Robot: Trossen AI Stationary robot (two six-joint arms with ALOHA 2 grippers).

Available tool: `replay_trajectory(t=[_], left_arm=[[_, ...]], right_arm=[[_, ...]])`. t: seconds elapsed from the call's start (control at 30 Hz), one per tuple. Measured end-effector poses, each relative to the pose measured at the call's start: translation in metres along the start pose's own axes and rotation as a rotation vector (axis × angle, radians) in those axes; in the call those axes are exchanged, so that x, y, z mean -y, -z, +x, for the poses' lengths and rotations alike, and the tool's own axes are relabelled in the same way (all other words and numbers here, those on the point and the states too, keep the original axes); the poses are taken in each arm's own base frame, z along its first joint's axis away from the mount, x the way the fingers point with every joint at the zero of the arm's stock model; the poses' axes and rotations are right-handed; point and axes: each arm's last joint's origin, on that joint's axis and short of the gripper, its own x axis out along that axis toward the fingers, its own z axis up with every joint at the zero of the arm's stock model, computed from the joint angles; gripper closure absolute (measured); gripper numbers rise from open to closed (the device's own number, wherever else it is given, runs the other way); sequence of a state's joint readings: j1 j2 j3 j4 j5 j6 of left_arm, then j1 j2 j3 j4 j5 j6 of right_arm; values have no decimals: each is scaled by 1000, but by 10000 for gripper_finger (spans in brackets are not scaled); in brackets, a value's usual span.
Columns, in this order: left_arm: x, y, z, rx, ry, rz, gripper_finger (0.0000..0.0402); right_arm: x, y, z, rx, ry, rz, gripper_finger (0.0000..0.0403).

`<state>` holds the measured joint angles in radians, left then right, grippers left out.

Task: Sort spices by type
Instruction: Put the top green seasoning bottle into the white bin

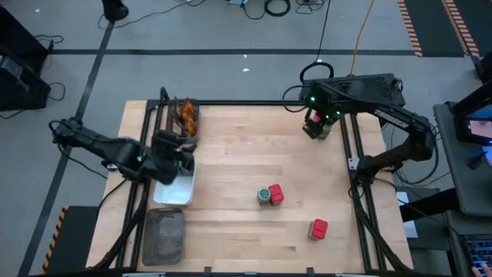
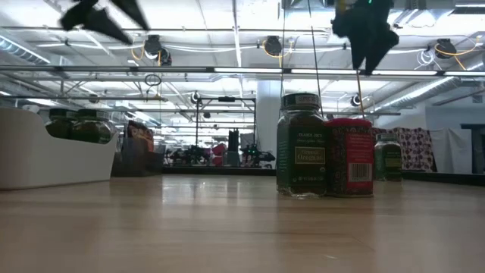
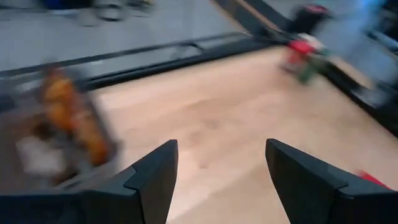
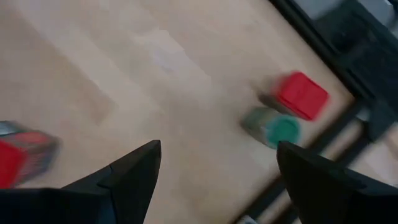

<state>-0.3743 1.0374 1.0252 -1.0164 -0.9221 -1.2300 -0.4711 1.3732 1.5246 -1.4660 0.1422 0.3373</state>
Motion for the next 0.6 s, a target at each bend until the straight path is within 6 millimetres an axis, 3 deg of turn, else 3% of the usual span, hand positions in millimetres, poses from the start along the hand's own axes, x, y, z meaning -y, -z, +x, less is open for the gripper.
replay_trajectory(t=[0.2,0.4,0.6], left_arm=[[22,-29,21,-21,240,155,155],[20,-38,42,-78,277,237,155],[23,-45,56,-87,332,258,155]], right_arm=[[22,-19,26,-98,107,126,99],[39,-32,49,-187,151,208,99],[53,-24,77,-227,162,247,99]])
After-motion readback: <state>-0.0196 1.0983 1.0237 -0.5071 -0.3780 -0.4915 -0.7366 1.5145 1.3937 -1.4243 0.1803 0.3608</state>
